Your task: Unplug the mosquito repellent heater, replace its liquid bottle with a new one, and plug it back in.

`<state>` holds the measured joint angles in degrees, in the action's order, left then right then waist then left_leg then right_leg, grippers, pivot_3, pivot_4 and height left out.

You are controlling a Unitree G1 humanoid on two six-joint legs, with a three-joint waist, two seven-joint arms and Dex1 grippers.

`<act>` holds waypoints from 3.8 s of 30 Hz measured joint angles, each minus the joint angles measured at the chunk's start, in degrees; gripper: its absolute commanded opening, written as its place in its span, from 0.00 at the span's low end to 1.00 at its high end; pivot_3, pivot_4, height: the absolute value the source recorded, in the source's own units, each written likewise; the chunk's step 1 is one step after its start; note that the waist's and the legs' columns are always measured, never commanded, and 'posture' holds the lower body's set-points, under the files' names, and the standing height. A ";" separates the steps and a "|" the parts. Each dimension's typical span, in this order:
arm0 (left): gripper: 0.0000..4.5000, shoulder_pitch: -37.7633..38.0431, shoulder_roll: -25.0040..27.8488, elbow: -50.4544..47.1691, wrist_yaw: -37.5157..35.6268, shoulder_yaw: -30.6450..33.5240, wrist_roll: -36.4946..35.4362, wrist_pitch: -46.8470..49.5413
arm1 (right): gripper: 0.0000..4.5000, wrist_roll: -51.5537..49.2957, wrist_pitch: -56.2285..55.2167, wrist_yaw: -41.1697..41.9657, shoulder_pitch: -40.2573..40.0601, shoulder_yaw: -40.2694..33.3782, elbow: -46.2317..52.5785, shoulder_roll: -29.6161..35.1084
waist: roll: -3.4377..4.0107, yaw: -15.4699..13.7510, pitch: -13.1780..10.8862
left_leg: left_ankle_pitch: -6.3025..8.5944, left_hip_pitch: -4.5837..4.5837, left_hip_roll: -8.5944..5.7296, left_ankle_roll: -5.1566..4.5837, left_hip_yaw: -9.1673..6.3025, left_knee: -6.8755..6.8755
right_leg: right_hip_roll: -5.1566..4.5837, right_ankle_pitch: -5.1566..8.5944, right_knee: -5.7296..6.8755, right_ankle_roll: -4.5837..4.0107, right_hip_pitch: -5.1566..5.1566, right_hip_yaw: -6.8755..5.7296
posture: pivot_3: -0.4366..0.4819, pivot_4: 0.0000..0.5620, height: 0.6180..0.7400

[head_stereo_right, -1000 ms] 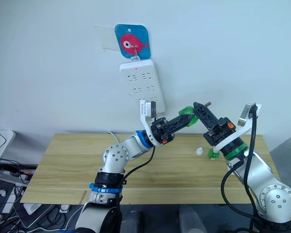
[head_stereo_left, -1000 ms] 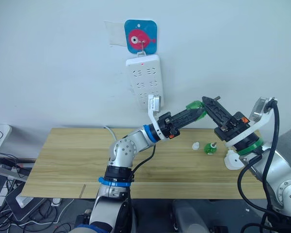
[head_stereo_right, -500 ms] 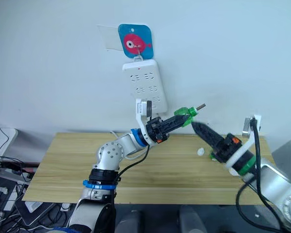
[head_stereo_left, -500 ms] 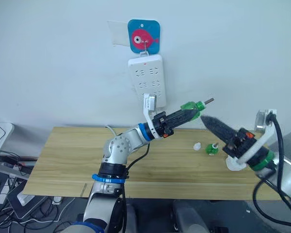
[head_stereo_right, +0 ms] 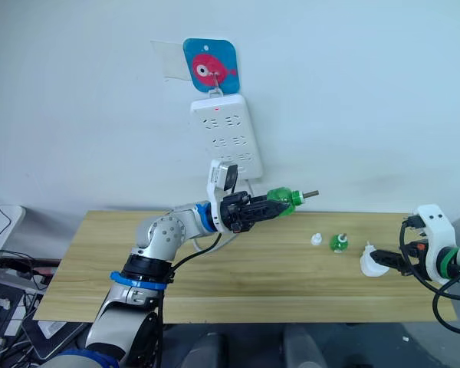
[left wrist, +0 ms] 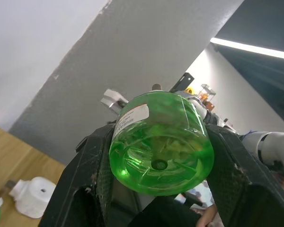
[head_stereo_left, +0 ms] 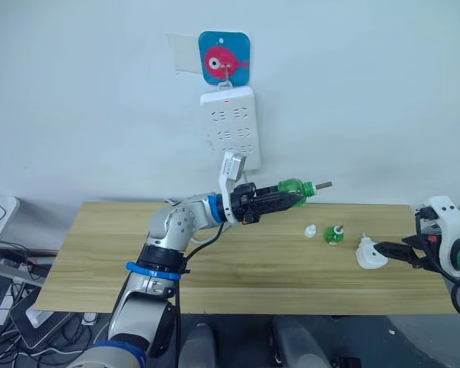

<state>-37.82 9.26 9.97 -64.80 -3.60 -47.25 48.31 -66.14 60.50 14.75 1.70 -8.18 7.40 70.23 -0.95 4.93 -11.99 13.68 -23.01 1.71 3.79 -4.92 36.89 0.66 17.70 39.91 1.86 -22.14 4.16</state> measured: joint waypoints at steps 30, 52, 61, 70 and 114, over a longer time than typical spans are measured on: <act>0.51 6.38 1.86 -9.65 5.24 0.54 -1.82 1.56 | 0.99 35.80 15.21 8.89 27.89 11.40 -27.88 -19.72 | 0.01 -1.99 -0.04 | 0.00 0.03 -0.09 0.00 0.07 0.01 | -0.16 -0.04 0.05 -0.01 0.01 0.01 | 0.48 0.35 1.00; 0.51 6.36 1.86 -10.15 5.46 0.50 -1.93 2.89 | 0.99 43.74 12.17 13.23 27.14 10.11 -32.68 -24.10 | -0.01 -1.97 -0.38 | 0.00 0.03 -0.11 0.00 0.07 -0.01 | -0.17 -0.04 0.03 0.00 0.01 0.01 | 0.49 0.40 1.00; 0.51 6.36 1.82 -10.43 5.55 0.48 -1.93 2.88 | 0.99 47.09 9.78 16.47 28.01 11.24 -35.45 -24.27 | -0.02 -1.96 -0.52 | 0.00 0.03 -0.10 0.00 0.06 -0.02 | -0.17 -0.04 0.03 0.00 0.01 0.01 | 0.50 0.40 1.00; 0.51 6.31 1.88 -10.43 5.55 0.44 -1.92 2.88 | 0.66 49.16 8.51 18.20 29.09 11.13 -37.18 -24.70 | -0.10 -1.88 -0.61 | 0.01 0.06 -0.09 0.00 0.07 -0.02 | -0.17 -0.03 0.00 0.01 0.04 0.01 | 0.50 0.40 1.00; 0.51 2.22 6.40 -4.66 -7.60 -4.96 0.99 1.46 | 0.66 -45.29 4.64 7.36 -4.57 -19.69 11.08 -15.37 | 0.00 -1.59 -1.79 | 0.02 -0.65 -0.11 -0.02 0.06 0.05 | -0.24 -0.29 -0.90 0.57 -0.14 -0.08 | 0.37 0.38 1.00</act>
<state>-35.60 15.66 5.31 -72.41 -8.56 -46.26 49.77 -111.43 65.14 22.11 -2.87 -27.86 18.47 54.86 -0.95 3.33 -13.79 13.70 -23.66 1.60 3.77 -4.86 36.94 0.43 17.41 39.01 2.43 -22.28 4.08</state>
